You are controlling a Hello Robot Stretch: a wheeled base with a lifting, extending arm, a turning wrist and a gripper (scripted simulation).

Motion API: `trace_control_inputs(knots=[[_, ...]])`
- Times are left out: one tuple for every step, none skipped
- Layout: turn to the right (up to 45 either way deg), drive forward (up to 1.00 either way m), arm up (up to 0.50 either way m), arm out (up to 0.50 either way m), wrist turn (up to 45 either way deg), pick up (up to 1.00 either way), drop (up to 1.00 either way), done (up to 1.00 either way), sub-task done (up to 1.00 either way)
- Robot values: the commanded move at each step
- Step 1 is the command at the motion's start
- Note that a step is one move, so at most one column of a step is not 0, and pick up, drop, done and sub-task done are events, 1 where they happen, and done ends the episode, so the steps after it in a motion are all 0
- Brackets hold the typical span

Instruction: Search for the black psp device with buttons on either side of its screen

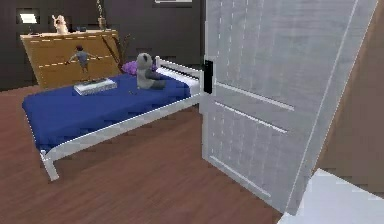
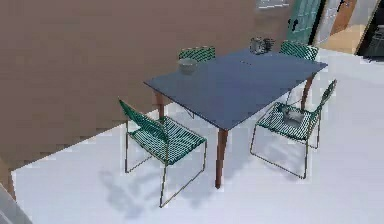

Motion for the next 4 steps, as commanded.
trace_control_inputs(knots=[[-39.0,0.00,0.00,0.00,0.0,0.00,0.00,0.00,0.00],[0.0,1.00,0.00,0.00,0.0,0.00,0.00,0.00,0.00],[-6.0,0.00,0.00,0.00,0.0,0.00,0.00,0.00,0.00],[0.0,0.50,0.00,0.00,0.0,0.00,0.00,0.00,0.00]])
